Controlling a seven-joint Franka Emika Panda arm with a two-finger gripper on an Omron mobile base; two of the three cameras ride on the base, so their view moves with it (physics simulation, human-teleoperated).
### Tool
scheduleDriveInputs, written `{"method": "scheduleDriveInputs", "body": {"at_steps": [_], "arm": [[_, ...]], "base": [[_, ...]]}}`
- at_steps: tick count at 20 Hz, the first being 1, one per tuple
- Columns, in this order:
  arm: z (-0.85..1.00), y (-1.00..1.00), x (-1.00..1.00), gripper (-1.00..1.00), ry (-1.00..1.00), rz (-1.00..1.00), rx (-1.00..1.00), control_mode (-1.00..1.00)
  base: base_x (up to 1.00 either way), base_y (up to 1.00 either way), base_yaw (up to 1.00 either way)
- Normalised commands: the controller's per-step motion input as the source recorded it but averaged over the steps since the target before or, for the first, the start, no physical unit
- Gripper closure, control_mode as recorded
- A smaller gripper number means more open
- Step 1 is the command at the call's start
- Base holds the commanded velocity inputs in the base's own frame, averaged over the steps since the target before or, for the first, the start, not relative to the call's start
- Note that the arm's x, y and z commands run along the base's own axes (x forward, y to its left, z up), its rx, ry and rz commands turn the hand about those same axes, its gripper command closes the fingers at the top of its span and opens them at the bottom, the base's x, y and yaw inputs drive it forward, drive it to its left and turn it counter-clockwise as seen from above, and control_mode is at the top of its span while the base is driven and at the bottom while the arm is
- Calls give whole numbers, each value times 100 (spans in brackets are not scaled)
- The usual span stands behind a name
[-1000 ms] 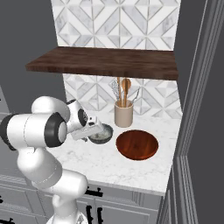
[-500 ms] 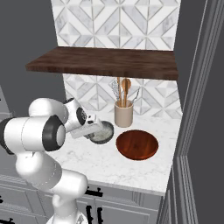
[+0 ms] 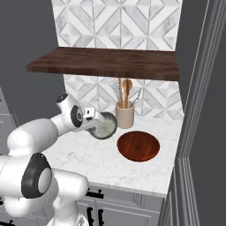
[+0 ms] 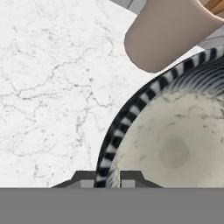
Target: Pick up the bowls on the counter and stack them on top of one another in the open cabinet. Place the smaller bowl on top of the larger bowl.
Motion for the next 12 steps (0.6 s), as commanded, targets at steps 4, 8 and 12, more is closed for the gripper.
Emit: {"method": "scheduleDriveInputs", "body": {"at_steps": [4,8,12], "arm": [[14,-91,-5,100,0,-1,0,-100],[2,-89,9,100,3,0,3,-100],[4,-90,32,100,13,0,8,-100]], "base": [[0,0,0],[0,0,0],[0,0,0]]}}
